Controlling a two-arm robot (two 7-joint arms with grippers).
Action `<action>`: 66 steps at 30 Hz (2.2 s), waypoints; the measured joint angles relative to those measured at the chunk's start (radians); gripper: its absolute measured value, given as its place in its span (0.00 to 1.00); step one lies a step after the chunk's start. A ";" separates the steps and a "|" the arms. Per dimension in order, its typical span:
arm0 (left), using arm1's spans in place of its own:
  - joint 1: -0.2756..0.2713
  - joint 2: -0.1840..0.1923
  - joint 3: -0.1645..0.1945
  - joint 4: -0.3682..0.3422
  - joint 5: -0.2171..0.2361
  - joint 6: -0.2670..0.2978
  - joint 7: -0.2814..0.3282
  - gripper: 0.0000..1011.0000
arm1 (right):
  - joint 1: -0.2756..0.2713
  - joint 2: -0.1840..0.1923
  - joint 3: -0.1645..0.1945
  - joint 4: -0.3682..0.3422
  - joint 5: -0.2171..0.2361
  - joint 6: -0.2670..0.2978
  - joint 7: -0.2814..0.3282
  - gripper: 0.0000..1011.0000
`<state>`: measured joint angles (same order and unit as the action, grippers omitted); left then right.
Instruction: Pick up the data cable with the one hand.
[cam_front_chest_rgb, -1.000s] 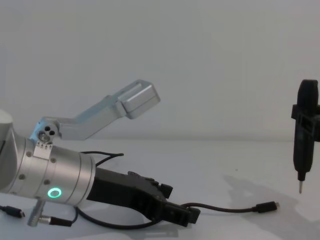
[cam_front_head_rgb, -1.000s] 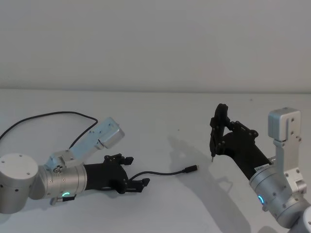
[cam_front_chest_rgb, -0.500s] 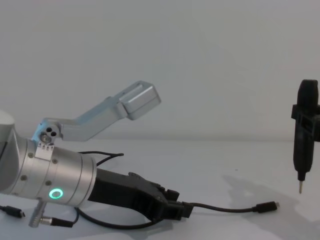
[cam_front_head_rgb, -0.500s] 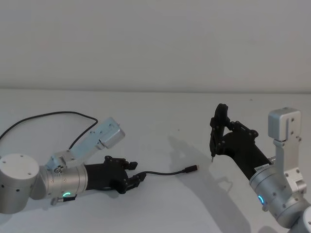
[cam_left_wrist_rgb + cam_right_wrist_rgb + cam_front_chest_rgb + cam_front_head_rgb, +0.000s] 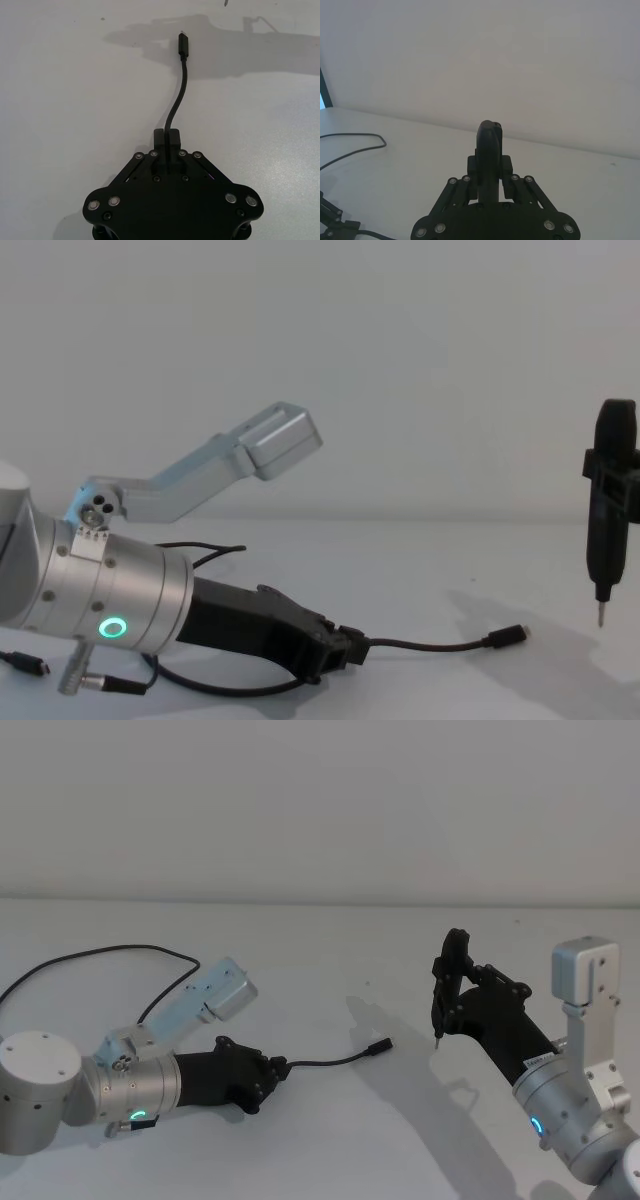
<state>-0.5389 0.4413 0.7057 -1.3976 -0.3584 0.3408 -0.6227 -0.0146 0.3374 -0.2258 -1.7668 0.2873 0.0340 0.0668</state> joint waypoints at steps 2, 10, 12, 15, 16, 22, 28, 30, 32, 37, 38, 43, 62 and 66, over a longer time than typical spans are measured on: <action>0.000 0.000 0.000 0.000 0.000 0.000 0.000 0.05 | 0.000 0.000 0.000 0.000 0.000 0.000 0.000 0.27; 0.002 0.001 -0.002 -0.002 0.000 -0.006 0.000 0.05 | 0.000 -0.001 0.001 0.000 0.000 0.000 0.000 0.27; 0.004 0.002 -0.003 -0.006 0.000 -0.012 0.000 0.05 | 0.000 -0.002 0.001 -0.001 0.000 0.000 0.001 0.27; 0.007 0.004 -0.006 -0.015 0.000 -0.022 -0.001 0.05 | -0.001 -0.005 0.005 -0.008 0.005 -0.002 0.006 0.27; 0.007 0.005 -0.007 -0.017 0.000 -0.023 -0.001 0.05 | -0.001 -0.005 0.005 -0.008 0.005 -0.002 0.006 0.27; 0.014 0.015 -0.017 -0.045 -0.011 -0.043 -0.006 0.05 | -0.003 -0.014 0.015 -0.033 0.022 -0.004 0.016 0.27; 0.020 0.024 -0.027 -0.071 -0.024 -0.059 -0.009 0.05 | -0.003 -0.022 0.023 -0.050 0.036 0.000 0.024 0.27; 0.022 0.026 -0.029 -0.075 -0.026 -0.062 -0.009 0.05 | -0.003 -0.024 0.025 -0.052 0.039 0.003 0.025 0.27; 0.023 0.028 -0.032 -0.083 -0.030 -0.067 -0.010 0.05 | -0.003 -0.028 0.026 -0.055 0.044 0.009 0.028 0.27; 0.026 0.031 -0.035 -0.092 -0.035 -0.072 -0.010 0.05 | 0.000 -0.037 0.028 -0.054 0.051 0.020 0.030 0.27; 0.026 0.032 -0.036 -0.095 -0.036 -0.074 -0.011 0.05 | 0.001 -0.039 0.029 -0.053 0.052 0.022 0.030 0.27; 0.027 0.034 -0.038 -0.100 -0.039 -0.077 -0.011 0.05 | 0.007 -0.050 0.029 -0.045 0.057 0.033 0.032 0.27; 0.030 0.037 -0.041 -0.109 -0.043 -0.082 -0.012 0.05 | 0.020 -0.074 0.034 -0.052 0.052 0.042 0.042 0.27; 0.030 0.038 -0.042 -0.110 -0.043 -0.082 -0.012 0.05 | 0.020 -0.076 0.036 -0.058 0.048 0.042 0.045 0.27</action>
<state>-0.5088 0.4790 0.6640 -1.5075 -0.4017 0.2583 -0.6347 0.0056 0.2613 -0.1900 -1.8244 0.3352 0.0764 0.1123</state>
